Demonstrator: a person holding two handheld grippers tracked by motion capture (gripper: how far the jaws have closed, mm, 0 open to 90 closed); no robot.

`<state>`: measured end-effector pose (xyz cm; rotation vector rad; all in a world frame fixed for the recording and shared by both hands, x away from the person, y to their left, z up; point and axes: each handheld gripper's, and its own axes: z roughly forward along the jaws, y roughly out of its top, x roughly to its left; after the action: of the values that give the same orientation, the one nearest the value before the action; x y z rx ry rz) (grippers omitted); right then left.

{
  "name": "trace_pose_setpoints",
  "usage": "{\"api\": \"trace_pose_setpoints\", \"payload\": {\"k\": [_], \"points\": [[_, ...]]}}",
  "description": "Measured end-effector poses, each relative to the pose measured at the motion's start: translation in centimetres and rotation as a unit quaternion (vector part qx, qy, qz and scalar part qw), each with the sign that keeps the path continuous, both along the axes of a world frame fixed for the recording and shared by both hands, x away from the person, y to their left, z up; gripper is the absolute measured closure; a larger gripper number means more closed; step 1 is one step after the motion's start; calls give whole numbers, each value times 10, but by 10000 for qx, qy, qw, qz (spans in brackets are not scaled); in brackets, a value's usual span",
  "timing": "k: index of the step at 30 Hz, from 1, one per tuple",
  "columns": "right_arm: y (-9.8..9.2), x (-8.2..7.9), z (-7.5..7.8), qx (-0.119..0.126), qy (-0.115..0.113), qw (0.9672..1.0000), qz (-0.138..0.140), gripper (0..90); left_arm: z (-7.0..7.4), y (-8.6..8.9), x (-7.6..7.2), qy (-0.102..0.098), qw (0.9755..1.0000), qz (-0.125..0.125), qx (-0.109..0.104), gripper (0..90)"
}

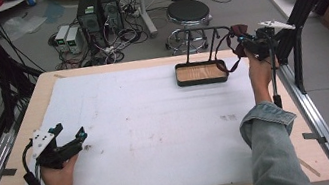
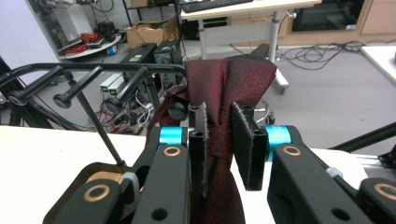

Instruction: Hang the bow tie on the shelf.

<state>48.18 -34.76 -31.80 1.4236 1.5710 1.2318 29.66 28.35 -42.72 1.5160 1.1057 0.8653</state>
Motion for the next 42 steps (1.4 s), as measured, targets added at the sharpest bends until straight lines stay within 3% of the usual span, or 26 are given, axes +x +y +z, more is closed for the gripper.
{"api": "trace_pose_setpoints", "payload": {"k": [2, 5, 17, 28, 35, 42], "points": [[1, 1, -1, -98, 31, 9999, -10, 767, 0, 0, 0, -7, 10000, -1, -3, 193], [1, 2, -2, 1, 59, 10000, -14, 764, 0, 0, 0, 3, 10000, -3, 1, 193], [2, 5, -9, 7, 245, 9997, -12, 756, 0, 0, 0, 5, 10000, -11, 9, 193], [5, 5, -9, -187, 334, 9993, -5, 728, 0, -1, 0, -5, 10000, -21, 8, 193], [4, -3, 1, -246, 152, 9996, -39, 681, 0, -1, -1, -10, 10000, -15, 8, 193], [-4, -26, 25, -55, -318, 9994, -77, 566, 1, -1, -1, -24, 10000, -14, 25, 193]]}}
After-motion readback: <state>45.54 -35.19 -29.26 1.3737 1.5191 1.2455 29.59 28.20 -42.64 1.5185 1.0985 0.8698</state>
